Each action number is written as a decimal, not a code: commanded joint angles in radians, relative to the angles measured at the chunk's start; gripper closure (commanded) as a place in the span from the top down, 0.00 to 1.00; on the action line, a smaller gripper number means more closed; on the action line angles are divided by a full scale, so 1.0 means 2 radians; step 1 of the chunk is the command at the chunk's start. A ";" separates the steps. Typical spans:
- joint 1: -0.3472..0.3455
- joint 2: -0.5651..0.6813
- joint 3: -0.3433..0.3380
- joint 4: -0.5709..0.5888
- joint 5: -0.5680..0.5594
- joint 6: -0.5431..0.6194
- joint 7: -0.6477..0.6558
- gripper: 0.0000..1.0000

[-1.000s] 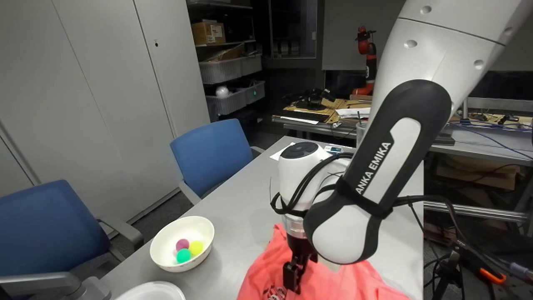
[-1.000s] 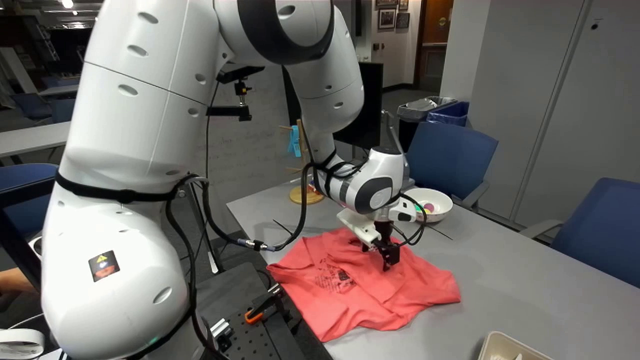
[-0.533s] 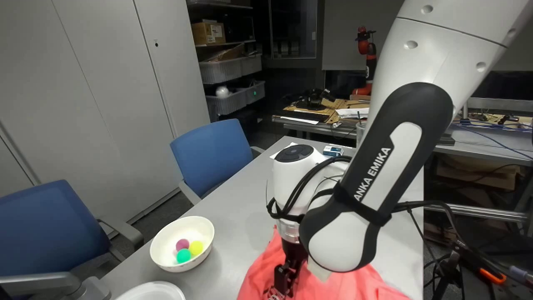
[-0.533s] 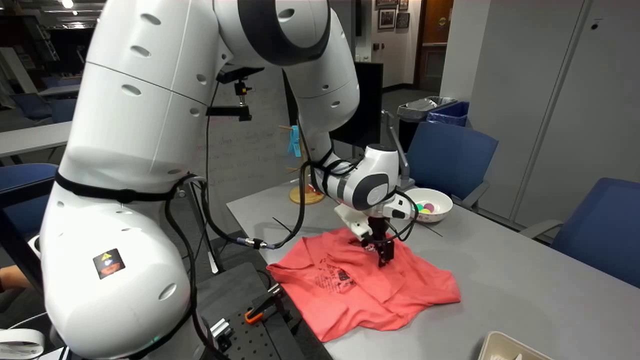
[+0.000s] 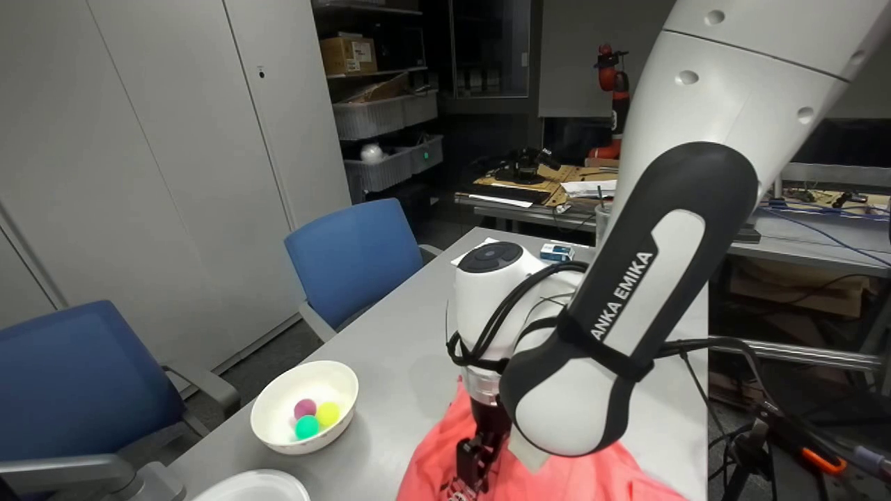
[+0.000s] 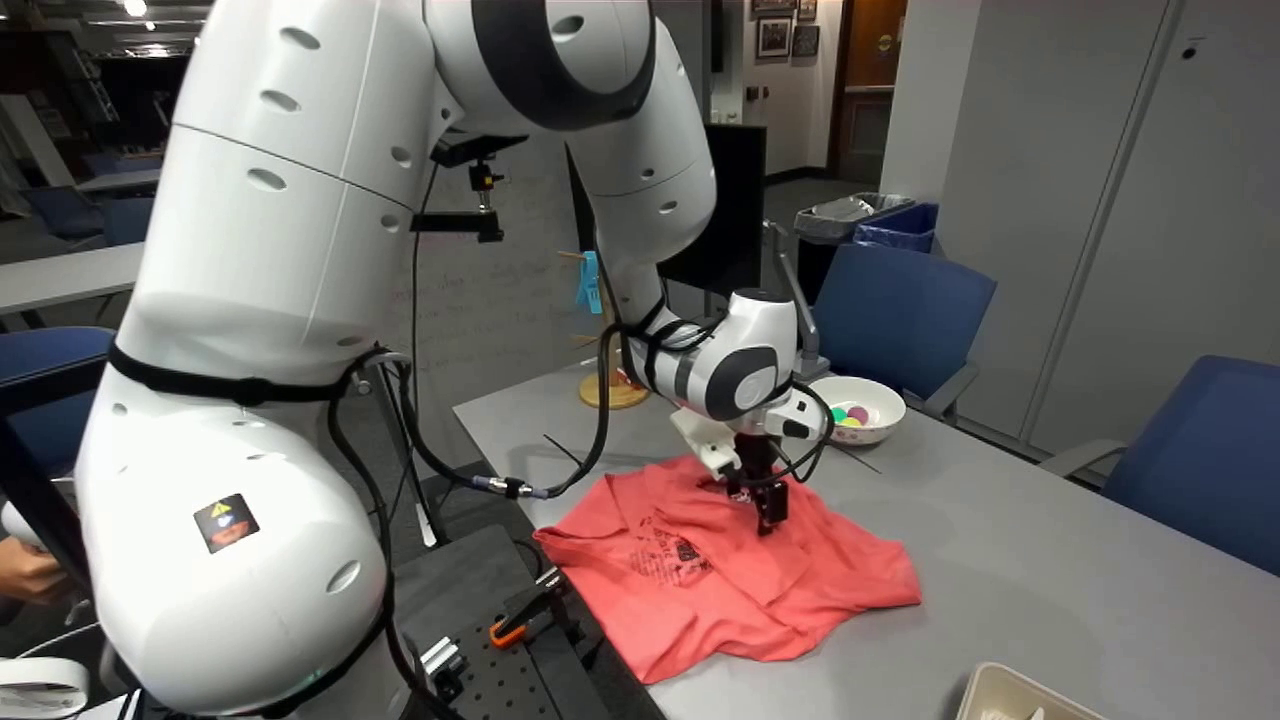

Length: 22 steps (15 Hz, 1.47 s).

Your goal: Unfold the sweatshirt

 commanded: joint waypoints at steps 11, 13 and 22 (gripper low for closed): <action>0.027 -0.027 -0.013 -0.052 -0.018 -0.016 0.004 0.99; 0.027 -0.037 -0.012 -0.064 -0.022 -0.020 -0.002 0.99; 0.017 -0.076 -0.003 -0.105 -0.045 -0.039 -0.009 0.84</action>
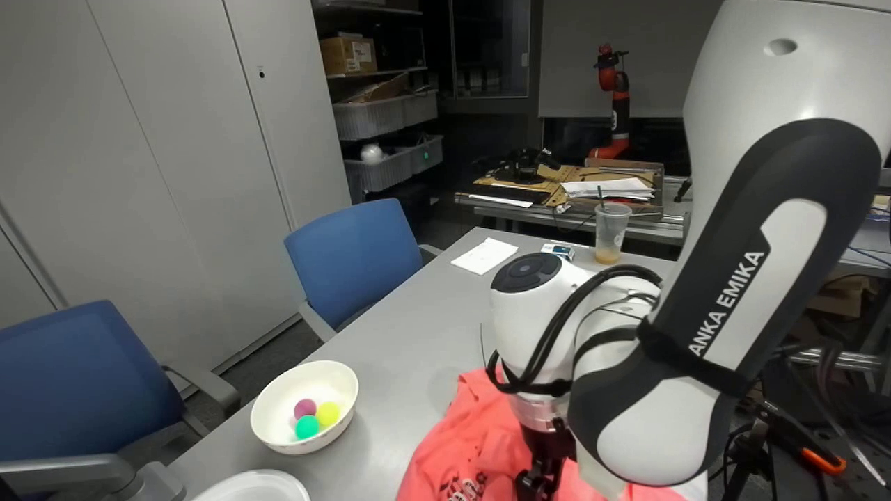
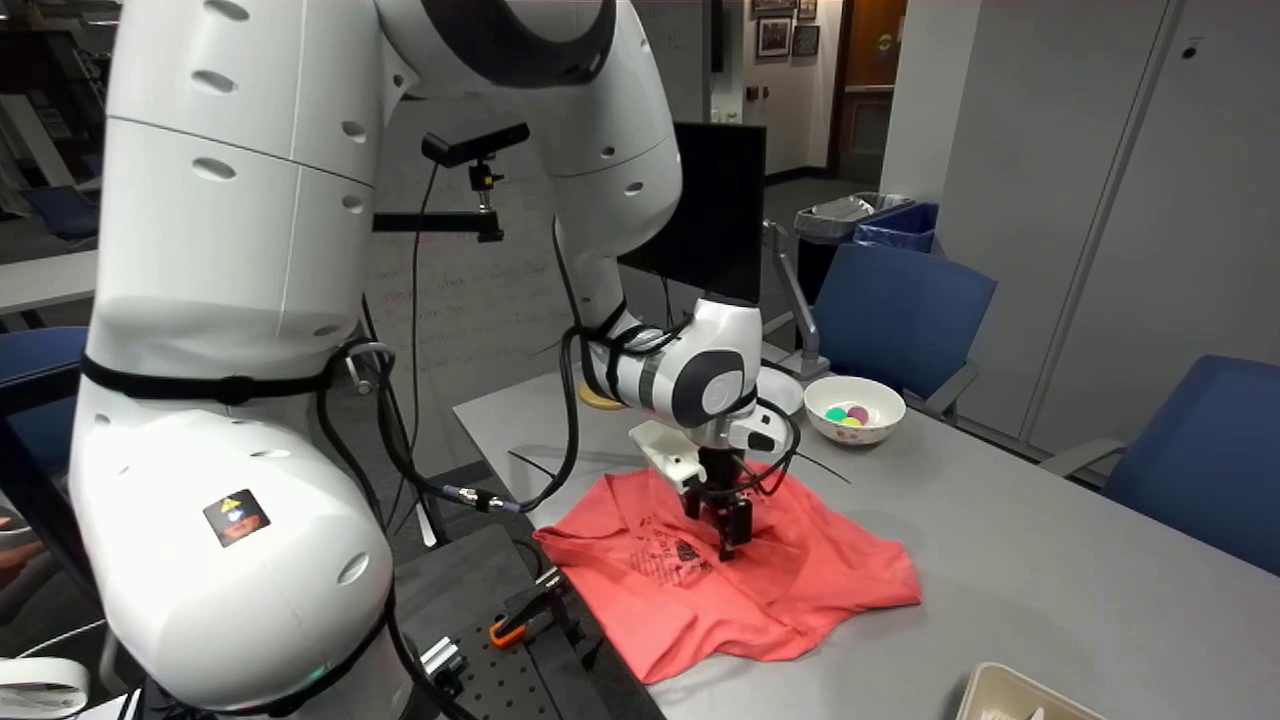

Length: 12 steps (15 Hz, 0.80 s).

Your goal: Unfold the sweatshirt

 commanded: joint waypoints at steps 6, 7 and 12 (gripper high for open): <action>-0.008 -0.008 0.018 -0.001 0.003 0.004 -0.003 0.82; -0.012 -0.006 0.024 0.002 0.008 0.007 -0.006 0.83; -0.019 0.001 0.032 0.011 0.018 0.015 -0.010 0.84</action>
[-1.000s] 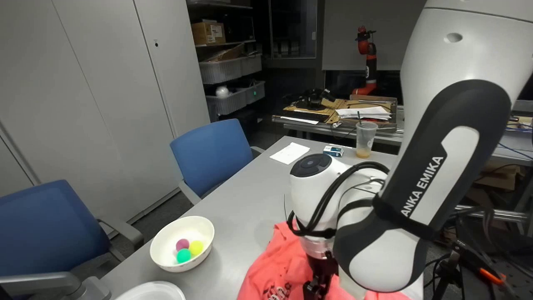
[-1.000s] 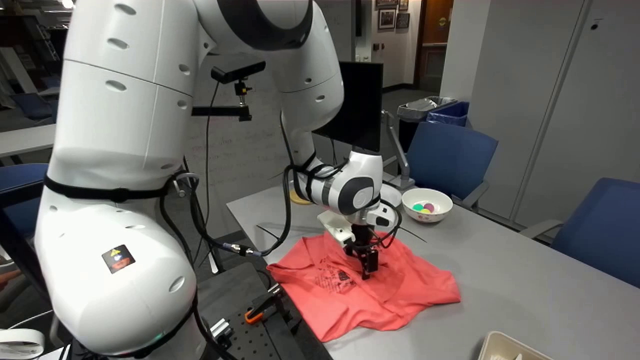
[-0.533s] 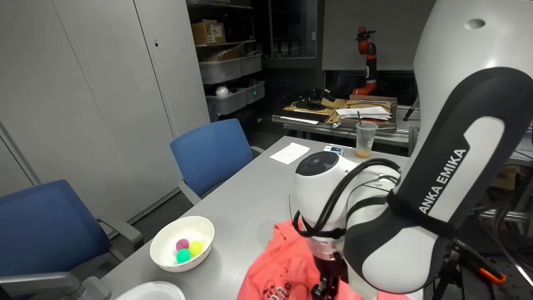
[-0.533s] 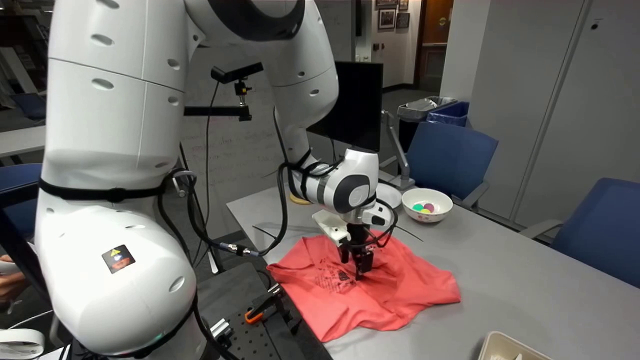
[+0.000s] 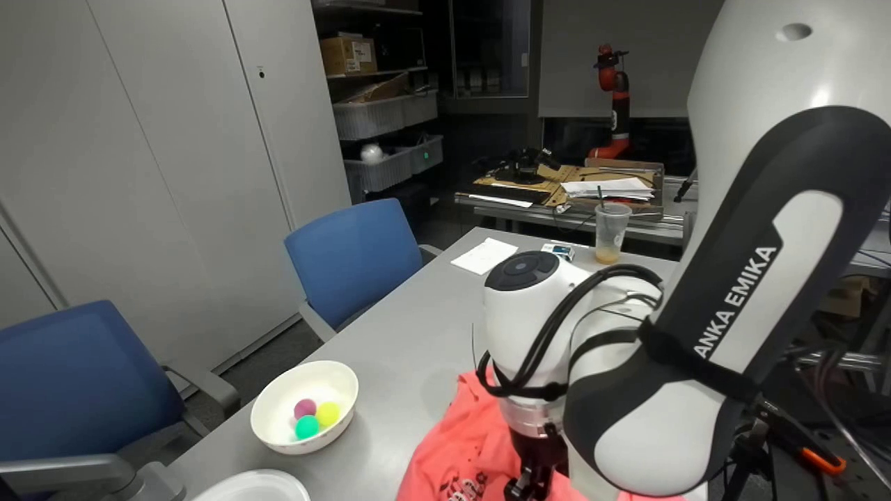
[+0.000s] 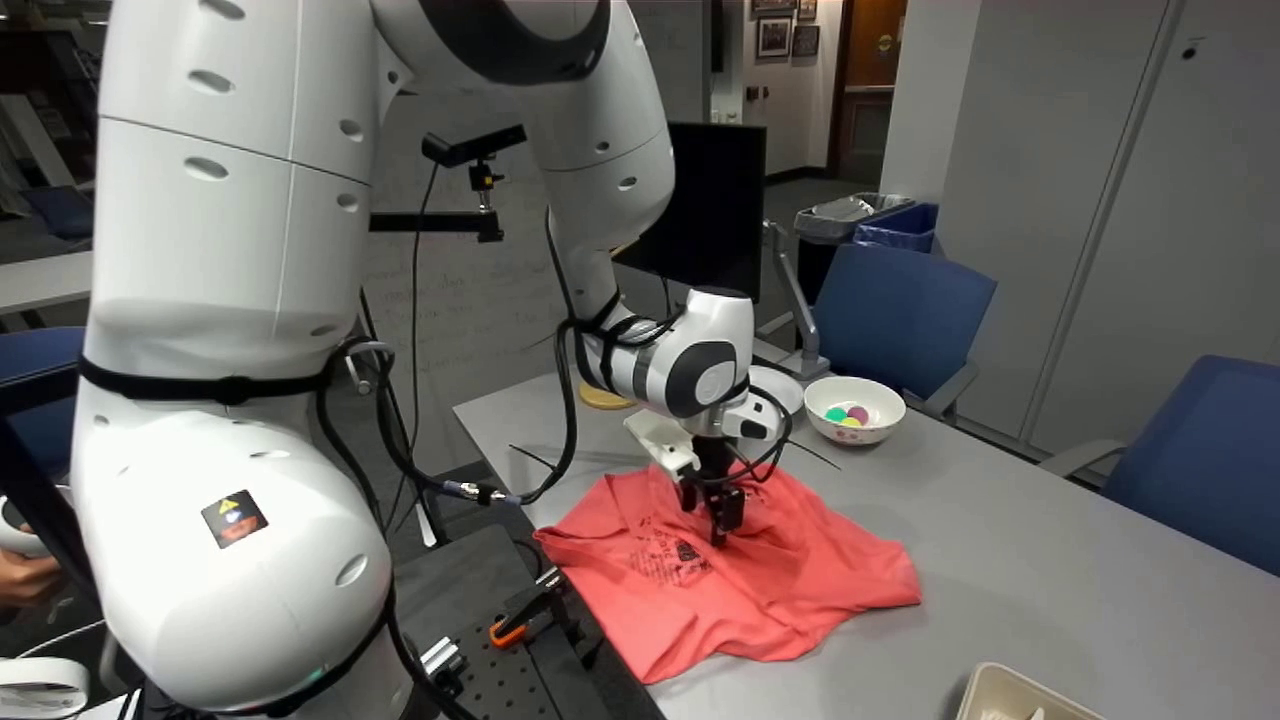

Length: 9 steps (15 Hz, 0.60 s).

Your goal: Unfold the sweatshirt

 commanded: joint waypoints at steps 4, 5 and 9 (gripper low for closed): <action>-0.016 0.018 0.009 0.007 0.015 0.010 -0.001 0.81; -0.018 0.023 0.009 0.009 0.018 0.012 0.000 0.82; -0.019 0.039 0.010 0.016 0.032 0.023 -0.001 0.45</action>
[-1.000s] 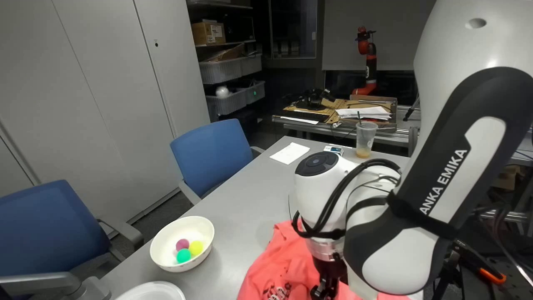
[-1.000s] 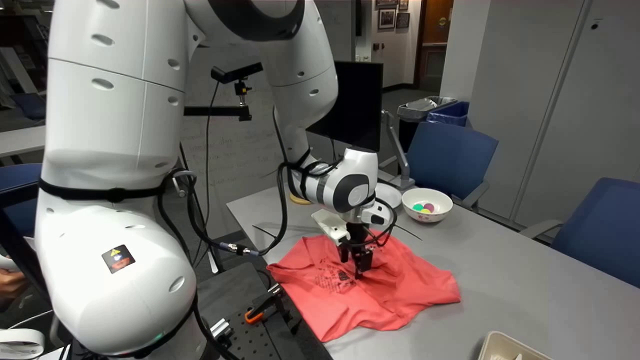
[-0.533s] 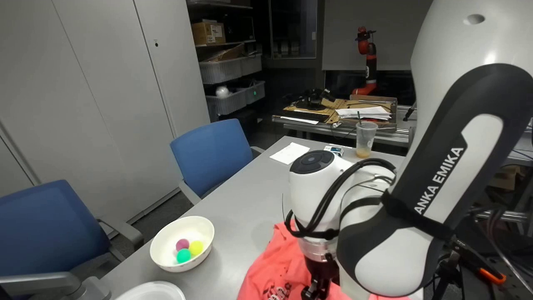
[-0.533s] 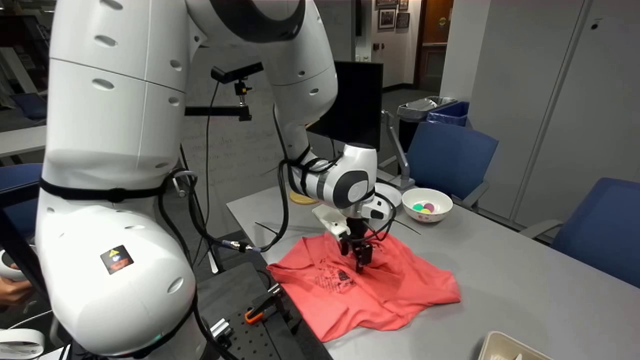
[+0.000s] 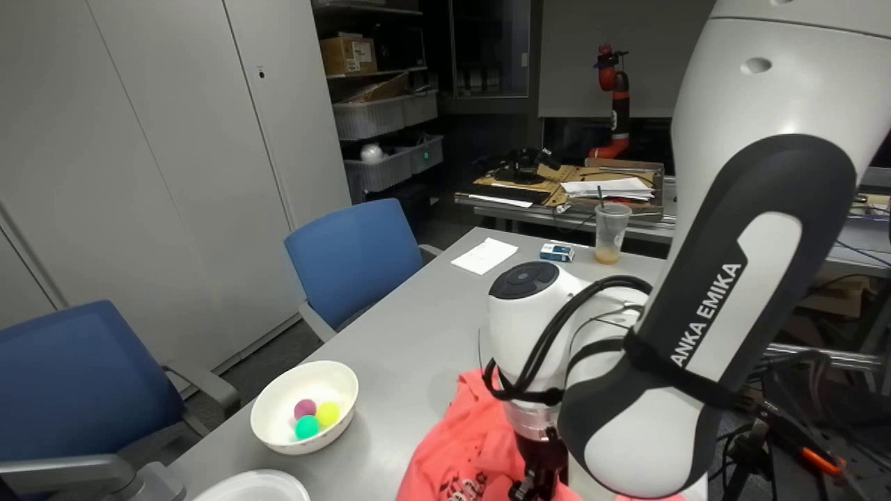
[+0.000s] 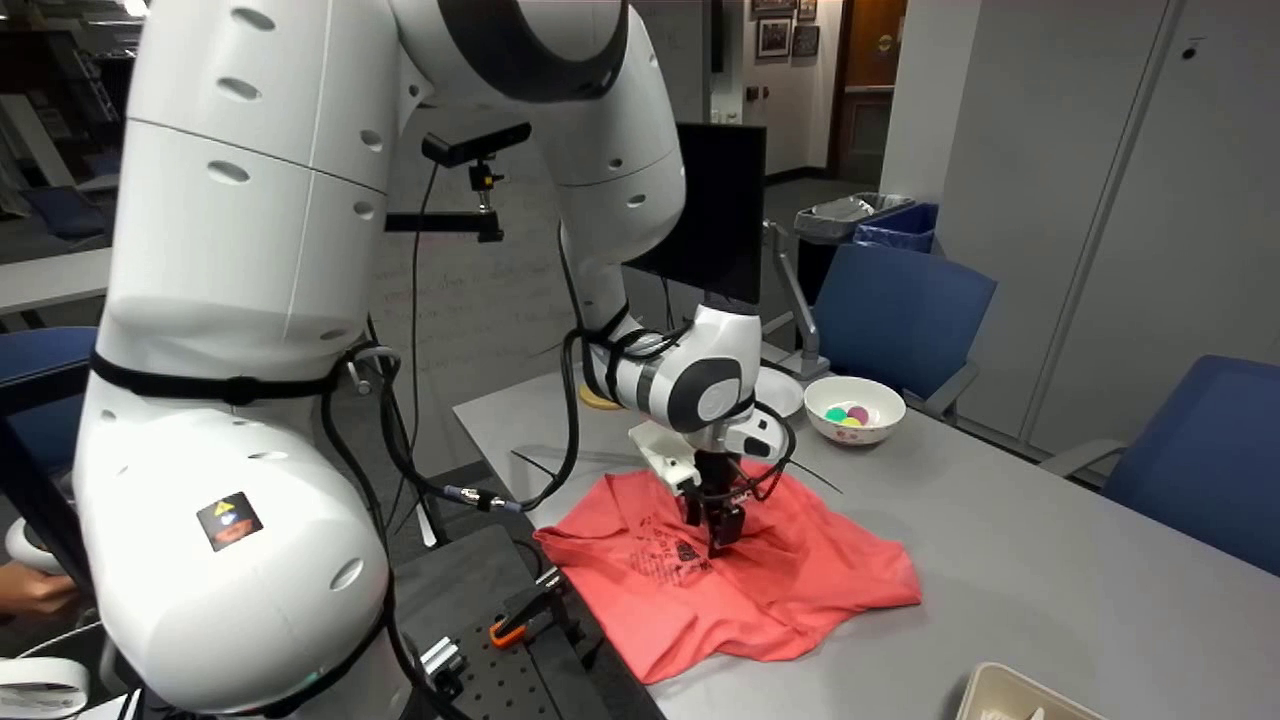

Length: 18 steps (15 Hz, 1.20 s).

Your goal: Unfold the sweatshirt

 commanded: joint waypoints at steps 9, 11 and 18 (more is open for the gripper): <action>0.043 -0.006 -0.037 0.010 -0.037 0.053 0.015 0.00; 0.073 -0.029 -0.056 0.004 -0.067 0.074 0.022 0.01; 0.126 -0.106 -0.020 0.009 -0.094 0.132 0.006 0.01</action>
